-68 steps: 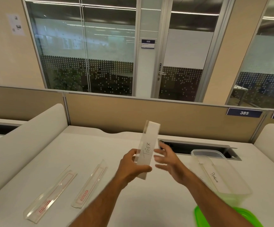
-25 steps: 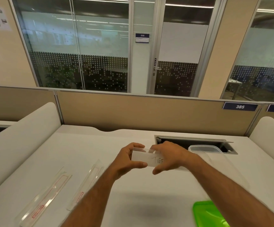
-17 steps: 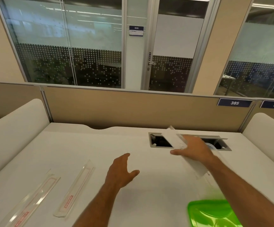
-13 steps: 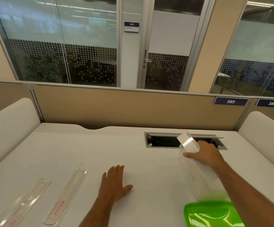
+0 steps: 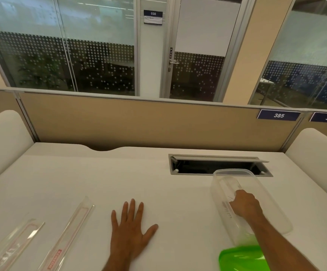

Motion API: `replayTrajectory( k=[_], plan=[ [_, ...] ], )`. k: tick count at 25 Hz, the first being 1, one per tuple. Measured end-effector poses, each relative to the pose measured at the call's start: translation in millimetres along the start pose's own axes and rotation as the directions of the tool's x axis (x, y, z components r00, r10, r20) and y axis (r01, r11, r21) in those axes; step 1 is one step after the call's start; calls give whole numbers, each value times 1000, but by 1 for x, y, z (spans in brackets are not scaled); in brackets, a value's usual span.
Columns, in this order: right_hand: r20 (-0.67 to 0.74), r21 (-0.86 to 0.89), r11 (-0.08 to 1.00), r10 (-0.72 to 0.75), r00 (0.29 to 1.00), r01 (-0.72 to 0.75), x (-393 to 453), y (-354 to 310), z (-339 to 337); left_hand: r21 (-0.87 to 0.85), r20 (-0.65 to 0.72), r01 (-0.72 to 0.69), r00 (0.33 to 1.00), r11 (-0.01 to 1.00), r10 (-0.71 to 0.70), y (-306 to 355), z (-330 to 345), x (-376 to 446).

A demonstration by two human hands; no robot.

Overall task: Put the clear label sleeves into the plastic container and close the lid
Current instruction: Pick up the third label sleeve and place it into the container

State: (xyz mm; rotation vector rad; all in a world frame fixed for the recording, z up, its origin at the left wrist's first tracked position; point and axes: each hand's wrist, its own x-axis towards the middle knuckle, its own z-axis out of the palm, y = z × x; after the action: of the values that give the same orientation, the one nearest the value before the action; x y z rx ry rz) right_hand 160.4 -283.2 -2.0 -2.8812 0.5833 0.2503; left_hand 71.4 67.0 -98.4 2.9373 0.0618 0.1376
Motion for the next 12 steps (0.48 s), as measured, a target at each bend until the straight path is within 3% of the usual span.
replayTrajectory(
  k=[7, 12],
  plan=[
    [-23, -11, 1000, 12, 1000, -12, -3, -3, 7, -17, -31, 6, 1000, 1000, -7, 3, -7, -2],
    [-33, -22, 999, -27, 999, 26, -4, 1, 10, -3, 53, 3, 999, 1000, -3, 3, -8, -2]
  ],
)
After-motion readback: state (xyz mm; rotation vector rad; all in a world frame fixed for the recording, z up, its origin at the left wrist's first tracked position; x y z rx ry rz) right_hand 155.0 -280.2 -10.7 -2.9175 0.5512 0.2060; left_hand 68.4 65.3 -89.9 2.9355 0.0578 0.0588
